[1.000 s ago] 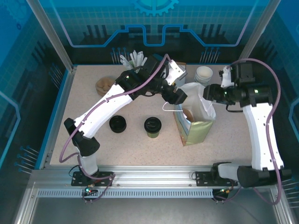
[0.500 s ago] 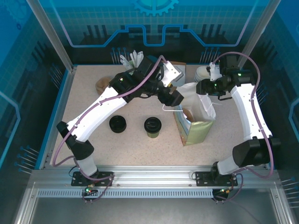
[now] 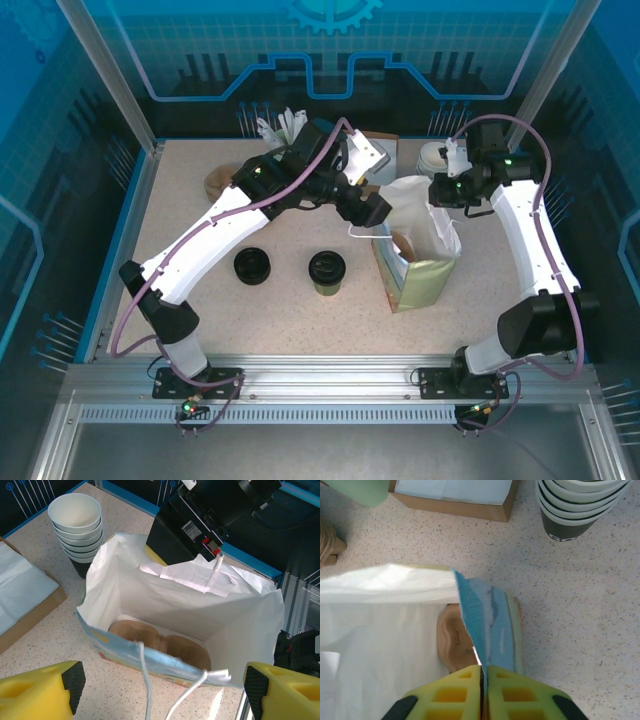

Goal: Pack the takeout coffee

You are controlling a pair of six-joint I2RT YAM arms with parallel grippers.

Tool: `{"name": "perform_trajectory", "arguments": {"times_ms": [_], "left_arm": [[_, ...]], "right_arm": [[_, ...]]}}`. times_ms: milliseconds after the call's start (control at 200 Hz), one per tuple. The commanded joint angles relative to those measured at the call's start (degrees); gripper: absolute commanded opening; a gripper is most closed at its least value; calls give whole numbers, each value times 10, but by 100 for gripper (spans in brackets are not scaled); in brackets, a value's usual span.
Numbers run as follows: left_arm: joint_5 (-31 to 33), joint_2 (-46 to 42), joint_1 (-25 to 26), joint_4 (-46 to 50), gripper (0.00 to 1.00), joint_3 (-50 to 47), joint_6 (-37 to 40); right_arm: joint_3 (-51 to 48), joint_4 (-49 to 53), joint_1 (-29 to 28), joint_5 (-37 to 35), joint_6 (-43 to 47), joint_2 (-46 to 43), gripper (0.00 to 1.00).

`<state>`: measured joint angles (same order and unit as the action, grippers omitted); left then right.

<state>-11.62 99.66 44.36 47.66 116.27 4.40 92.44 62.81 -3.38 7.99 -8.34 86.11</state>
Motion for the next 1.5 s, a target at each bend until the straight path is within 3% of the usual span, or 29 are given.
{"name": "perform_trajectory", "arguments": {"times_ms": [0, 360, 595, 950, 1076, 1286, 1496], "left_arm": [[2, -24, -4, -6, 85, -7, 2], [19, -70, -5, -71, 85, -67, -7], [25, -104, -4, -118, 87, -107, -9], [5, -106, -4, -126, 87, -111, -31], [-29, -91, -2, -117, 82, -91, -75], [5, -53, 48, -58, 80, -35, -79], [-54, -6, 77, -53, 74, -13, -152]], "right_arm": [[-4, -12, -4, 15, -4, -26, 1], [-126, -139, -20, 18, -79, -230, 0], [-187, -191, -22, 32, -108, -317, 0], [-202, -190, -22, 54, -170, -334, 0], [-204, -183, -24, 52, -228, -330, 0], [-212, -170, -32, 11, -324, -332, 0], [-228, -170, -43, -22, -398, -335, 0]]}}
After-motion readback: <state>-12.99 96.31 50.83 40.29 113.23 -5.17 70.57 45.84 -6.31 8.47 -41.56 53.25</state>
